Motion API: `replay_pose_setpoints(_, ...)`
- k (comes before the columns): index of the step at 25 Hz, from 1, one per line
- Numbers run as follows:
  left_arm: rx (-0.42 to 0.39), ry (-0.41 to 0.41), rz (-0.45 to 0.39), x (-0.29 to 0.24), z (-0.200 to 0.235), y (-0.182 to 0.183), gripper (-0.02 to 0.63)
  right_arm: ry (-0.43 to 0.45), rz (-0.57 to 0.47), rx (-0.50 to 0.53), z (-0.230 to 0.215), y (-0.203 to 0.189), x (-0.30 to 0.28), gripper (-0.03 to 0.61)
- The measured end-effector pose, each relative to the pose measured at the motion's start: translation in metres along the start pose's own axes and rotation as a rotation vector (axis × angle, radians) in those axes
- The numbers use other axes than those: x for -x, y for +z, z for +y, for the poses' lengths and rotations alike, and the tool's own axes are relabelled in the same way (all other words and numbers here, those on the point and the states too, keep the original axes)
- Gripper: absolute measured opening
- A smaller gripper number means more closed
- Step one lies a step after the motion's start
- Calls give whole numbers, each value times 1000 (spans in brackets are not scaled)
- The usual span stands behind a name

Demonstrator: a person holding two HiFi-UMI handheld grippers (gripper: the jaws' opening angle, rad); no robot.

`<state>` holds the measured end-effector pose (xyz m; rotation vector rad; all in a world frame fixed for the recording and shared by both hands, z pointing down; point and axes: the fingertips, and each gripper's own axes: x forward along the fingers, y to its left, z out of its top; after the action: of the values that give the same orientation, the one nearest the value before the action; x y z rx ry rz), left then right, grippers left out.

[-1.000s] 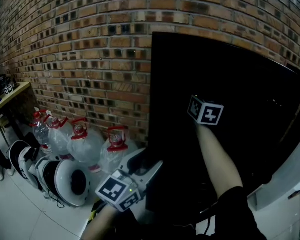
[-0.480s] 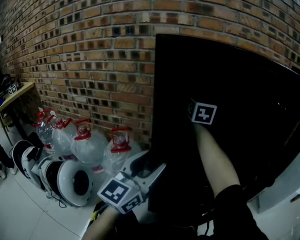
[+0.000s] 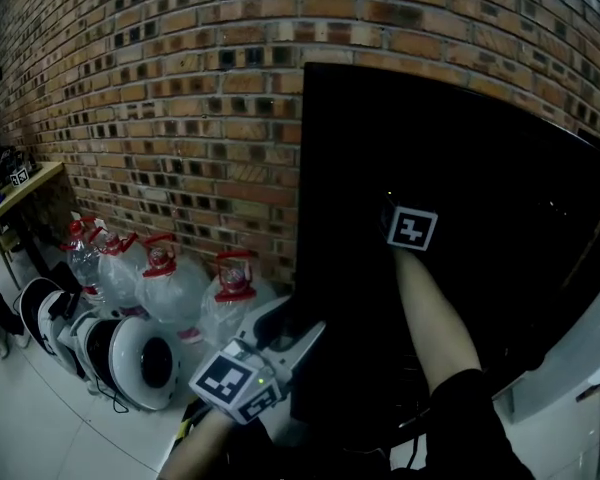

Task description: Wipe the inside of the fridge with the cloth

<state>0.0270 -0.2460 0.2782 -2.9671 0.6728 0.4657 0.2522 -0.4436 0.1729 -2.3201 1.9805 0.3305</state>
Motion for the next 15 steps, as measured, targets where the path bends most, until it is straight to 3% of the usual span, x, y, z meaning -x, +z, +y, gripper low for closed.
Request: replay_pose_setpoints(15, 14, 14, -15, 2, 1, 1, 233, -169, 18, -5, -97, -1, 40, 74)
